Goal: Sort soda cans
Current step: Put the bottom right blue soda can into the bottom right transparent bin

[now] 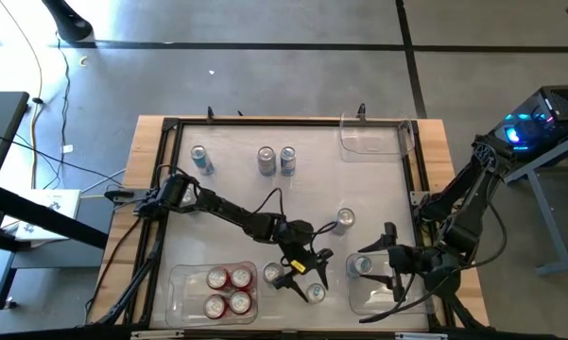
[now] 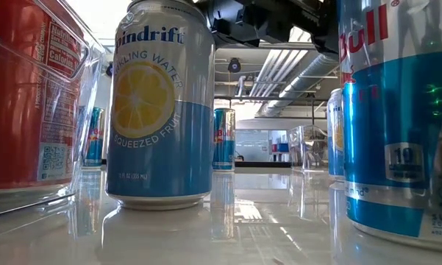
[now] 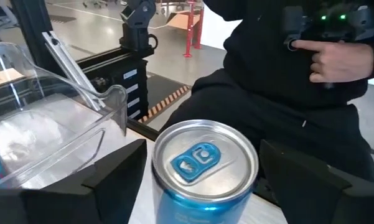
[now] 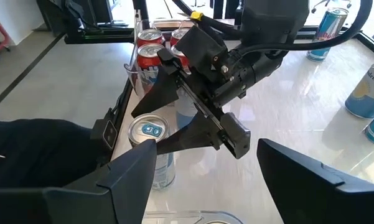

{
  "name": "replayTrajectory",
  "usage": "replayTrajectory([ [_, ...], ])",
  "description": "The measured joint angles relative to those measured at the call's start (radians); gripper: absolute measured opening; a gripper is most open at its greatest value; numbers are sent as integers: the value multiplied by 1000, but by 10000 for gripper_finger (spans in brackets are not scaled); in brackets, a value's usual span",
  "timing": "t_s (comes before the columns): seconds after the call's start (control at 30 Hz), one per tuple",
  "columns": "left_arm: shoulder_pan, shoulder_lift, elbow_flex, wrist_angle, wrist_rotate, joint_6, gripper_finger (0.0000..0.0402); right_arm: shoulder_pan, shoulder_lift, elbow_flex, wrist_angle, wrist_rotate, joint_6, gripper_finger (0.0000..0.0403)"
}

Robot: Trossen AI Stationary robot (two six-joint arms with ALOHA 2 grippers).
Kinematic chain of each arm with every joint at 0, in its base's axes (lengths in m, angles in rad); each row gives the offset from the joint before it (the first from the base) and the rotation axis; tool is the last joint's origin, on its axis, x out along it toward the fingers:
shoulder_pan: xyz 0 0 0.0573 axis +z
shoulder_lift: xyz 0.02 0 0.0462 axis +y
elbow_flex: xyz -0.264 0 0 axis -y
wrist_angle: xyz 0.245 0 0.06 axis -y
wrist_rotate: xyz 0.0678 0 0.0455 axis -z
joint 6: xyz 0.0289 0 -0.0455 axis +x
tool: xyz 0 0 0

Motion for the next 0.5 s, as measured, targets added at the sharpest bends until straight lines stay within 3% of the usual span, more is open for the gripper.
replayTrajectory([
  [0.5, 48, -4, 2, 49, -31, -32, 227, 0, 0, 0, 4, 0, -2, 275],
])
